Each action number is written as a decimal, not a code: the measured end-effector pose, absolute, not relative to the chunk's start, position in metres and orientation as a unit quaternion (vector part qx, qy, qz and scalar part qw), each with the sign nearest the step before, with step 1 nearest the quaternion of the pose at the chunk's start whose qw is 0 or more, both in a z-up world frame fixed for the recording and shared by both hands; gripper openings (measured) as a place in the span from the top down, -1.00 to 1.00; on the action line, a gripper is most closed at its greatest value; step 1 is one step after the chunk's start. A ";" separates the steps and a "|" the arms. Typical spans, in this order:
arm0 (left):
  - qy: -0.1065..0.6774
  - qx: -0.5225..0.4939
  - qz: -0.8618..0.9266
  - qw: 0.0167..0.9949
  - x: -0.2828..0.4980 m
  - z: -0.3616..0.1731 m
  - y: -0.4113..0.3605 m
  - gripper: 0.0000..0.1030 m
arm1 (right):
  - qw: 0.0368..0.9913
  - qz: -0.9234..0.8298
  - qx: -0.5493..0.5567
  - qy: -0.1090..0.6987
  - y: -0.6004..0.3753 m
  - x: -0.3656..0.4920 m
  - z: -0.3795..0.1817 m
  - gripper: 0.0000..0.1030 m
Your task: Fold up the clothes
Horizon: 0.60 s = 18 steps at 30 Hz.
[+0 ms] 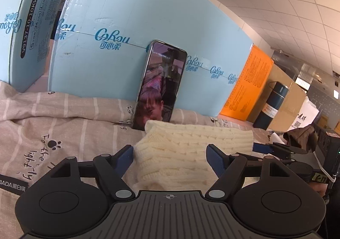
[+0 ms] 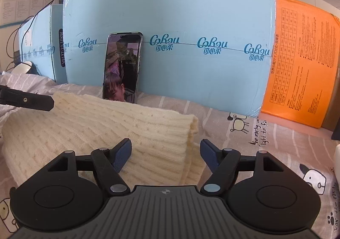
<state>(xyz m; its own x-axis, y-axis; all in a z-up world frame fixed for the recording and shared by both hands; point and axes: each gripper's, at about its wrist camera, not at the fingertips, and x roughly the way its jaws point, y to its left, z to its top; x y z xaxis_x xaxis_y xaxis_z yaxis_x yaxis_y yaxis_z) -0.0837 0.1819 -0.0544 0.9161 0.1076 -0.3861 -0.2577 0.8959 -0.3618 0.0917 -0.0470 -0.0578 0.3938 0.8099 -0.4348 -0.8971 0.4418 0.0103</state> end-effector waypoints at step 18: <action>0.148 -0.324 0.036 0.934 -0.084 -0.075 0.214 0.37 | 0.795 0.522 0.020 0.308 -0.060 0.122 -0.070 -0.68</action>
<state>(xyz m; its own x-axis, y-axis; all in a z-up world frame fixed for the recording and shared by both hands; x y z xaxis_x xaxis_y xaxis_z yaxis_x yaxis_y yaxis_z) -0.0841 0.2140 -0.0747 0.9533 -0.0281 -0.3008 -0.1643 0.7872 -0.5944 0.1221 -0.0602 -0.0704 0.2647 0.8423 -0.4695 -0.8179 0.4540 0.3534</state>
